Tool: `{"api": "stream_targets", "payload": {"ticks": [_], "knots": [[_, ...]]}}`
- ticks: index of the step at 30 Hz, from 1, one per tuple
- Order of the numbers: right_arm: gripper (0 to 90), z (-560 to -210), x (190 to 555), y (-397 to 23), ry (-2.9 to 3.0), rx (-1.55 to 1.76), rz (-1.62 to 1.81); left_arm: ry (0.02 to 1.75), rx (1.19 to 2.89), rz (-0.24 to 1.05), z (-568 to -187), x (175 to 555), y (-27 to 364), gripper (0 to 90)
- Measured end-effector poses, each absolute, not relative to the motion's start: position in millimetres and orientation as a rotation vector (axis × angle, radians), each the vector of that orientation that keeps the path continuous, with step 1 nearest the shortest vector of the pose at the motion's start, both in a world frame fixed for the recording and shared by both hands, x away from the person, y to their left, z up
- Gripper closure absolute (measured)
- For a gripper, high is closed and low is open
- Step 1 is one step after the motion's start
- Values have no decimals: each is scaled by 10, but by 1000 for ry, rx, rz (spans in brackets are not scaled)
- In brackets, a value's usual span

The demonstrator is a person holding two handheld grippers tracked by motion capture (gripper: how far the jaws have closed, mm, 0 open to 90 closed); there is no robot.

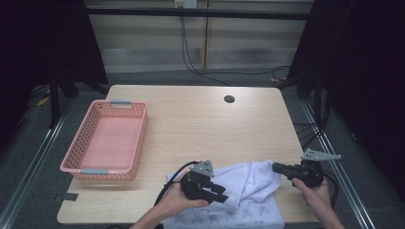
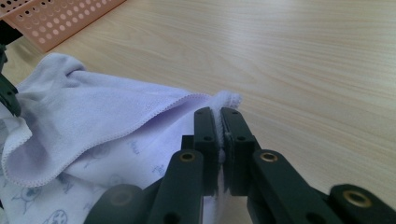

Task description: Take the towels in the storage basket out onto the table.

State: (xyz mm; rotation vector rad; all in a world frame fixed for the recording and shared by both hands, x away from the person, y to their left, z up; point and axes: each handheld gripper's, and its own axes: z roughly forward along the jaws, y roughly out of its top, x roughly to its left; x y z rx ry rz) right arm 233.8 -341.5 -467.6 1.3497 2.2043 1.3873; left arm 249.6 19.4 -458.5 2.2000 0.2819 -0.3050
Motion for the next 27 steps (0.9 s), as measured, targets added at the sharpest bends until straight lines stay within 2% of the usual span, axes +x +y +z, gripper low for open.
{"api": "stream_targets", "payload": {"ticks": [2,7,8,10,12,17,27], "knots": [[860,-4679,2339,-3411,2208,1341,1388,286,2224,-295,-4636,2498,153,555],[860,-4690,2344,-3396,2224,1338,1385,294,2289,-252,-4775,2491,61,537],[860,-4689,2344,-3393,2227,1337,1384,286,2297,-255,-4788,2496,54,550],[860,-4687,2347,-3388,2227,1337,1385,269,2281,-235,-4794,2484,66,714],[860,-4683,2348,-3388,2225,1339,1388,266,2243,-247,-4740,2481,107,821],[861,-4651,2352,-3420,2207,1333,1407,372,2107,-207,-4584,2607,336,853],[862,-4419,2393,-3492,2128,1304,1472,552,1913,-24,-4195,2869,1051,854]]}}
